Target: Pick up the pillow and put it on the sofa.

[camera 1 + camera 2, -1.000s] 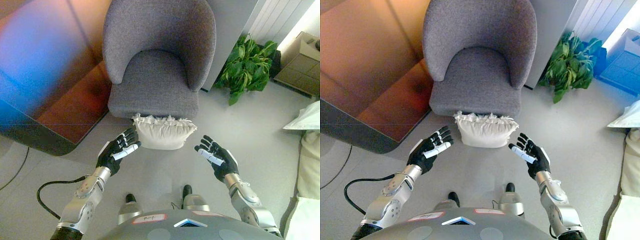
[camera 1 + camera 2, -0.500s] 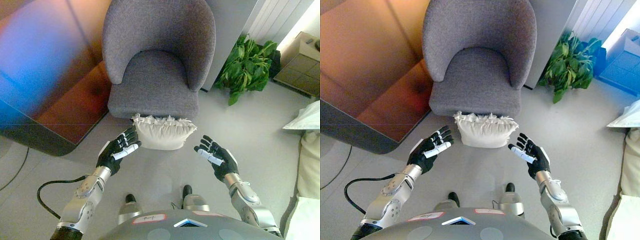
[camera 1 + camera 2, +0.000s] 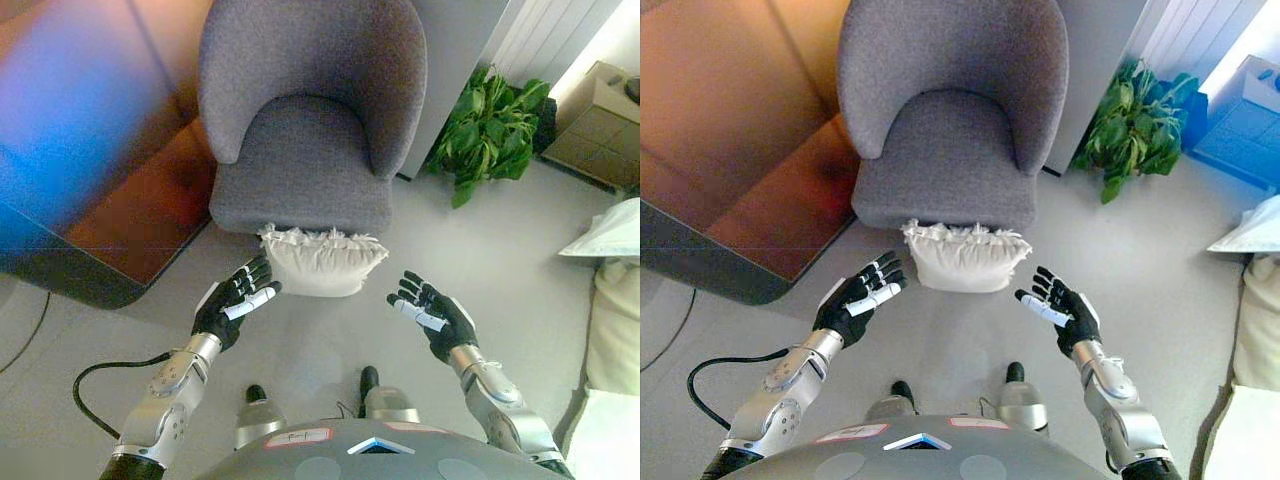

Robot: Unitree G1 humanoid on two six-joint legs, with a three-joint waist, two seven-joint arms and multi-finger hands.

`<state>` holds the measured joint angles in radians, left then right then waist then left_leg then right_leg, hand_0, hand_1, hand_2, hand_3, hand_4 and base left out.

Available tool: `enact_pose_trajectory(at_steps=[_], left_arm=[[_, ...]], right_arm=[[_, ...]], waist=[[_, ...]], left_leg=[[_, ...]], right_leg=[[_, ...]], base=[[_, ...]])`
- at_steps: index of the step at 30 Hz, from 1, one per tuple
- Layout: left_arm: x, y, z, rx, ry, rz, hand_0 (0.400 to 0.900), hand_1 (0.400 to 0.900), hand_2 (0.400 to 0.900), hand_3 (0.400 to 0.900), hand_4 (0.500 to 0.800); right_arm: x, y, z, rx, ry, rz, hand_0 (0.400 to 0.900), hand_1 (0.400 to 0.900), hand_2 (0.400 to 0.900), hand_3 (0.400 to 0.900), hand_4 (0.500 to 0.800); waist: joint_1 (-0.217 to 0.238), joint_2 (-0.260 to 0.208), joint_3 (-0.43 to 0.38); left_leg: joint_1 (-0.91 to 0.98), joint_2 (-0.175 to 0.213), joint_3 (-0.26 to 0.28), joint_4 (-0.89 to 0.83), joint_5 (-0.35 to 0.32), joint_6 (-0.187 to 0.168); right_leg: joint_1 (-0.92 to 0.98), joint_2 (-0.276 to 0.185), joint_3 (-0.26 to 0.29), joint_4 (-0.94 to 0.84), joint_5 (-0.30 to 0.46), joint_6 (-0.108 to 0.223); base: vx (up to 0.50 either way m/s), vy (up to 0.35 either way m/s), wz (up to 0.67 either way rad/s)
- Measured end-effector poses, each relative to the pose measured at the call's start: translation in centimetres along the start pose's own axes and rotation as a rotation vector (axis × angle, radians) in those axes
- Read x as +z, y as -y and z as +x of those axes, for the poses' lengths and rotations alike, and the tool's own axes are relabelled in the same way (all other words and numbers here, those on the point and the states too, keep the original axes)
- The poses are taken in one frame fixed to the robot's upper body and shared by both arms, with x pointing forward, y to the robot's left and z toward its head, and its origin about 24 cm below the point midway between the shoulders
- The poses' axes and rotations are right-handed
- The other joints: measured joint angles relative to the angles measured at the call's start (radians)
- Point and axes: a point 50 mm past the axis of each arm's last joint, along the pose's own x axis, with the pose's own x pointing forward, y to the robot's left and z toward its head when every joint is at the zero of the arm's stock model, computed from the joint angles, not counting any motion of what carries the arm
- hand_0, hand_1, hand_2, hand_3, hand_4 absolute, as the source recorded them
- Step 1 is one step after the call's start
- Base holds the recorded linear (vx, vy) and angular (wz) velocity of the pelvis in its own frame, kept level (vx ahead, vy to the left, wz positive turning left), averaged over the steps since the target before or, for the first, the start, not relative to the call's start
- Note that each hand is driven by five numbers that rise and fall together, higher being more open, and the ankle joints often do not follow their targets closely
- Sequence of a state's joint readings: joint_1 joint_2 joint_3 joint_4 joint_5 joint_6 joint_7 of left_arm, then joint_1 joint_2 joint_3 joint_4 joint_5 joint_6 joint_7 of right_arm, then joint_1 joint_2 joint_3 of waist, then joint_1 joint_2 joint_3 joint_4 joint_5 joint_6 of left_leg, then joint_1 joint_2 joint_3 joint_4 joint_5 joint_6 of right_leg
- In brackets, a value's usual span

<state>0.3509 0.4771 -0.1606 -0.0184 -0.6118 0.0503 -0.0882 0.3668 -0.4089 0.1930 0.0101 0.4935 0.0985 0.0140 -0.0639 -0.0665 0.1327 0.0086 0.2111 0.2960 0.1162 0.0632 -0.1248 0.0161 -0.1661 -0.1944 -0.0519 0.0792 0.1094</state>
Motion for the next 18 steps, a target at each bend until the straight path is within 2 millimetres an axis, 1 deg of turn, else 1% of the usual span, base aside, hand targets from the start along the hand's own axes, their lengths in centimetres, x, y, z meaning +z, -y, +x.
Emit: enact_pose_trajectory(at_steps=[1,2,3,4,5,6,7,8,9,10,11,12,13,14,15,16,17,18], left_arm=[[0.1,0.0,0.1,-0.002,0.006,-0.005,0.900,0.900,0.900,0.900,0.800],[0.0,0.0,0.0,-0.003,0.004,-0.015,0.900,0.900,0.900,0.900,0.800],[0.0,0.1,0.0,-0.008,0.003,-0.023,0.900,0.900,0.900,0.900,0.800],[-0.1,0.2,0.0,-0.017,0.005,-0.031,0.900,0.900,0.900,0.900,0.800],[-0.3,0.4,-0.1,-0.027,0.001,-0.042,0.900,0.900,0.900,0.900,0.800],[-0.5,0.6,-0.2,-0.039,-0.002,-0.049,0.900,0.900,0.900,0.900,0.800],[-0.6,0.7,-0.2,-0.049,-0.003,-0.054,0.900,0.900,0.900,0.900,0.800],[-0.5,0.8,-0.2,-0.061,0.001,-0.056,0.900,0.900,0.900,0.900,0.800],[-0.5,1.0,-0.1,-0.069,0.011,-0.062,0.900,0.900,0.900,0.900,0.800],[-0.6,1.4,0.0,-0.079,0.019,-0.081,0.900,0.900,0.900,0.900,0.800],[-0.3,1.4,0.2,-0.078,0.033,-0.086,0.900,0.900,0.900,0.900,0.800],[-0.4,1.1,0.0,-0.062,0.032,-0.090,0.900,0.900,0.900,0.900,0.800],[-0.5,0.8,-0.4,-0.054,0.029,-0.081,0.900,0.900,0.900,0.900,0.800],[-0.7,0.3,-0.9,-0.041,0.029,-0.071,0.900,0.900,0.900,0.900,0.800],[-1.1,0.3,-1.1,-0.026,0.024,-0.089,0.900,0.900,0.900,0.900,0.800],[-1.5,0.3,-1.3,-0.024,0.010,-0.096,0.900,0.900,0.900,0.900,0.800],[-1.7,0.3,-1.5,-0.030,0.004,-0.099,0.900,0.900,0.900,0.900,0.800],[-1.8,0.4,-1.5,-0.032,0.003,-0.102,0.900,0.900,0.900,0.900,0.800]], right_arm=[[0.3,0.1,0.1,0.003,0.009,-0.005,0.900,0.900,0.900,0.900,0.800],[0.4,0.2,0.2,0.001,0.012,-0.008,0.900,0.900,0.900,0.900,0.800],[0.4,0.4,0.1,-0.003,0.013,-0.014,0.900,0.900,0.900,0.900,0.800],[0.5,0.7,0.0,-0.010,0.013,-0.022,0.900,0.900,0.900,0.900,0.800],[0.4,1.2,-0.3,-0.020,0.006,-0.029,0.900,0.900,0.900,0.900,0.800],[0.3,1.6,-0.5,-0.029,0.001,-0.036,0.900,0.900,0.900,0.900,0.800],[0.3,1.9,-0.8,-0.039,-0.002,-0.037,0.900,0.900,0.900,0.900,0.800],[0.1,2.1,-1.1,-0.049,-0.009,-0.046,0.900,0.900,0.900,0.900,0.800],[0.1,2.4,-1.3,-0.050,-0.016,-0.066,0.900,0.900,0.900,0.900,0.800],[0.2,2.9,-1.6,-0.056,-0.019,-0.092,0.900,0.900,0.900,0.900,0.800],[-0.1,2.9,-1.6,-0.056,-0.034,-0.087,0.900,0.900,0.900,0.900,0.800],[-1.0,2.5,-2.0,-0.039,-0.067,-0.078,0.900,0.900,0.900,0.900,0.800],[-1.9,2.2,-2.6,-0.016,-0.099,-0.073,0.900,0.900,0.900,0.900,0.800],[-2.6,2.0,-3.1,-0.003,-0.121,-0.067,0.900,0.900,0.900,0.900,0.800],[-2.6,2.1,-2.9,-0.011,-0.123,-0.065,0.900,0.900,0.900,0.900,0.800],[-2.6,2.2,-2.8,-0.018,-0.121,-0.062,0.900,0.900,0.900,0.900,0.800],[-2.3,2.3,-2.7,-0.021,-0.108,-0.064,0.900,0.900,0.900,0.900,0.800],[-1.9,2.5,-2.5,-0.029,-0.094,-0.066,0.900,0.900,0.900,0.900,0.800]], waist=[[0.012,-0.008,0.017],[0.017,-0.016,0.026],[0.024,-0.020,0.033],[0.027,-0.021,0.045],[0.034,-0.022,0.047],[0.039,-0.018,0.046],[0.037,-0.012,0.046],[0.026,-0.004,0.042],[0.027,0.014,0.048],[0.027,0.068,0.051],[0.053,0.087,0.074],[0.073,0.091,0.077],[0.080,0.075,0.074],[0.096,0.026,0.066],[0.097,0.029,0.081],[0.098,0.017,0.086],[0.103,0.015,0.086],[0.101,0.017,0.087]], left_leg=[[-0.037,0.019,-0.013,0.084,0.003,-0.003],[-0.072,0.030,-0.031,0.155,0.029,-0.006],[-0.088,0.032,-0.052,0.193,0.057,-0.001],[-0.103,0.033,-0.072,0.235,0.078,0.012],[-0.111,0.030,-0.078,0.270,0.071,0.010],[-0.108,0.020,-0.069,0.270,0.053,0.007],[-0.102,0.005,-0.058,0.247,0.036,0.009],[-0.096,-0.008,-0.039,0.182,0.014,0.005],[-0.078,-0.018,-0.025,0.083,0.006,0.008],[-0.047,-0.004,-0.030,-0.046,-0.040,0.017],[-0.024,0.023,-0.023,-0.085,0.003,0.001],[-0.020,0.044,-0.012,-0.083,0.008,-0.007],[-0.002,0.045,-0.013,-0.072,0.006,-0.014],[0.002,0.022,-0.004,-0.026,0.003,-0.024],[-0.037,0.049,-0.011,0.079,-0.020,-0.032],[-0.084,0.055,-0.020,0.112,-0.027,-0.045],[-0.102,0.042,-0.021,0.037,-0.024,-0.046],[-0.118,0.041,-0.007,-0.013,-0.019,-0.044]], right_leg=[[-0.019,0.001,0.004,0.034,-0.011,-0.016],[-0.017,0.001,0.007,0.034,-0.013,-0.025],[-0.006,-0.004,0.017,0.025,-0.012,-0.034],[0.005,-0.004,0.024,0.018,-0.005,-0.044],[0.008,-0.009,0.026,0.014,-0.004,-0.047],[0.007,-0.017,0.024,0.012,-0.004,-0.047],[0.007,-0.021,0.022,0.005,-0.004,-0.047],[0.012,-0.017,0.019,-0.019,-0.004,-0.046],[0.014,-0.004,0.020,-0.040,-0.003,-0.044],[0.006,0.035,0.020,-0.024,0.002,-0.035],[-0.040,0.070,0.032,0.135,-0.037,-0.040],[-0.081,0.088,0.019,0.306,-0.142,-0.049],[-0.079,0.089,0.012,0.400,-0.222,-0.059],[-0.037,0.078,0.035,0.351,-0.285,-0.090],[0.009,0.096,0.051,0.298,-0.270,-0.100],[0.046,0.097,0.056,0.250,-0.258,-0.101],[0.066,0.097,0.078,0.212,-0.241,-0.100],[0.082,0.099,0.096,0.186,-0.228,-0.096]], base=[[0.14,-0.028,-0.13],[0.20,0.046,-0.16],[0.24,0.089,-0.21],[0.23,0.111,-0.18],[0.28,0.182,-0.19],[0.33,0.206,-0.19],[0.40,0.251,-0.29],[0.38,0.194,-0.32],[0.40,0.187,-0.38],[0.41,0.154,-0.43],[0.39,0.146,-0.41],[0.41,0.147,-0.41],[0.35,0.118,-0.24],[0.45,0.144,-0.22],[0.42,0.141,-0.19],[0.45,0.167,-0.22],[0.34,0.122,-0.16],[0.37,0.136,-0.14]])
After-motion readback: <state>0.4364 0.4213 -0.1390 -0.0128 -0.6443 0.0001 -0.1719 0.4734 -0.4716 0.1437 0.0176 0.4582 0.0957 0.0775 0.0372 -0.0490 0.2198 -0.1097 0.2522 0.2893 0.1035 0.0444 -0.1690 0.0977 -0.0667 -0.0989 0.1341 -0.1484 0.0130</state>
